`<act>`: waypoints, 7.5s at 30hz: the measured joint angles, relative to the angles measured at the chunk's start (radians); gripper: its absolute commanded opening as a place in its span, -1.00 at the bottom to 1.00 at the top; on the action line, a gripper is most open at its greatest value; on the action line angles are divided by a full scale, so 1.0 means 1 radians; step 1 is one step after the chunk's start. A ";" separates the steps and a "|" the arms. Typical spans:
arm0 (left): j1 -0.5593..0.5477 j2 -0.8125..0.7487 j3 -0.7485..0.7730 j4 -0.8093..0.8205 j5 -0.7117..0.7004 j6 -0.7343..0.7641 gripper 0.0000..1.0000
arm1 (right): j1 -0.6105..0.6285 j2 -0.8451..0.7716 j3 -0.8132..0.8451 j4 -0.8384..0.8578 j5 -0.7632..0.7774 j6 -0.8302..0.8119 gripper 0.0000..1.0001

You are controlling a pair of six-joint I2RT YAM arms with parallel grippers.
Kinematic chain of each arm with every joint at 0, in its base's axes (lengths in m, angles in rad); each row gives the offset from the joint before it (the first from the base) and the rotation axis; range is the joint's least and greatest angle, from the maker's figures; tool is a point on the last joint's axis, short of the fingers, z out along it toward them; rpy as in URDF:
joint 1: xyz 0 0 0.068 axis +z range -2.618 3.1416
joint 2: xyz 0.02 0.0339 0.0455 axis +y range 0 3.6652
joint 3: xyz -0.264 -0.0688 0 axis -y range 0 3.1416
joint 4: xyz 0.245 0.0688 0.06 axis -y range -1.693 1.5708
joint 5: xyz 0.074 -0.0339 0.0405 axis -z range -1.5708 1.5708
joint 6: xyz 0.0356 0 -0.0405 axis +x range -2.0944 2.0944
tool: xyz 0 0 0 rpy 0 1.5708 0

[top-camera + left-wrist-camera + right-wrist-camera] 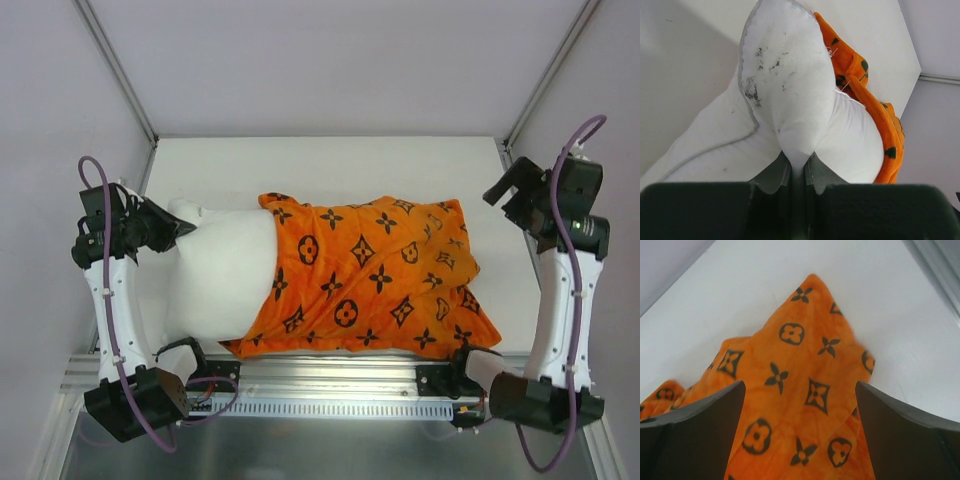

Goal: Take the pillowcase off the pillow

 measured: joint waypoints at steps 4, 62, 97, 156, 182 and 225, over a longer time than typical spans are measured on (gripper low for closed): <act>-0.023 0.006 -0.010 0.007 -0.011 0.001 -1.00 | 0.100 -0.225 -0.150 -0.016 -0.089 -0.007 0.93; -0.405 0.240 0.230 0.006 -0.245 0.090 0.97 | -0.015 -0.124 -0.215 0.059 -0.110 0.056 0.93; -0.637 0.338 -0.060 0.164 -0.278 -0.033 -1.00 | 0.997 -0.369 -0.760 0.044 0.365 0.345 0.59; -0.643 -0.179 0.017 -0.056 -0.257 0.033 0.84 | 0.272 -0.489 -0.559 0.000 0.320 0.128 -0.98; -0.690 -0.243 -0.267 -0.184 -0.016 -0.162 -1.00 | 0.271 -0.428 -0.544 0.039 0.292 0.153 -0.99; -0.445 0.506 0.434 0.034 -0.255 -0.206 -1.00 | 0.273 0.207 0.261 -0.038 0.181 -0.061 0.93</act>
